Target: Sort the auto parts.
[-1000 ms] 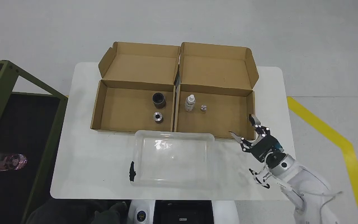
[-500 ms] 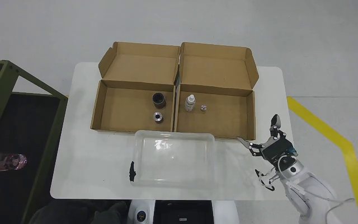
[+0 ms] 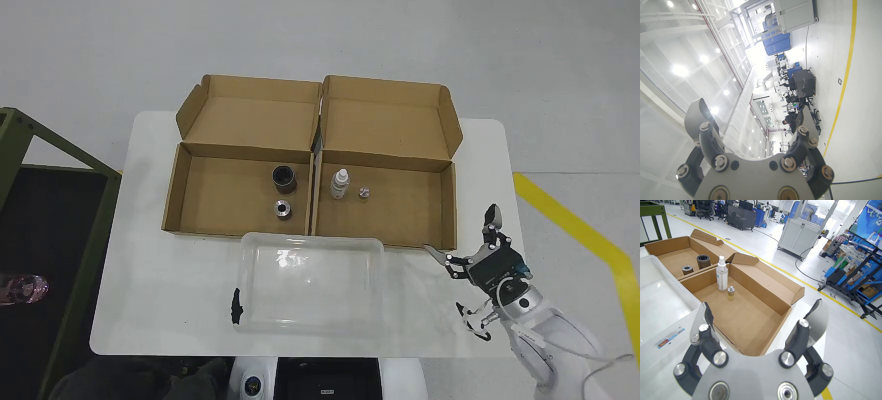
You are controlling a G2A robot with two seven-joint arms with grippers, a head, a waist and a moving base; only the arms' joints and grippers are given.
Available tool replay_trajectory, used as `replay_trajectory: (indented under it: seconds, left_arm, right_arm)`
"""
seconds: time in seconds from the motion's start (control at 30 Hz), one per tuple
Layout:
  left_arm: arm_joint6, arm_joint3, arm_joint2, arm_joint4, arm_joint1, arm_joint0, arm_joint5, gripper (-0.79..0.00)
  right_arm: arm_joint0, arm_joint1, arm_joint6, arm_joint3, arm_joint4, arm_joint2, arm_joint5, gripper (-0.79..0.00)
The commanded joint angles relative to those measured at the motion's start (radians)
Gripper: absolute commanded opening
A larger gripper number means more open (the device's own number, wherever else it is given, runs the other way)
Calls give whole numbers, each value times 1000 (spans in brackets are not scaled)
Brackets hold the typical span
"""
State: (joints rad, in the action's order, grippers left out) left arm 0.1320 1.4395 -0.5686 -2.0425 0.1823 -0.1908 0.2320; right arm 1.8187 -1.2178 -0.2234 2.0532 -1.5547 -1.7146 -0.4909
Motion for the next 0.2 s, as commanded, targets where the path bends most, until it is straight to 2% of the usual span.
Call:
replay_trajectory:
  seconds: [0.0,0.17]
  left_arm:
    - [0,0,0,0,0,0,0,-1]
    - [0,0,0,0,0,0,0,-1]
  right_arm:
    - [0,0,0,0,0,0,0,0]
    - [0,0,0,0,0,0,0,0]
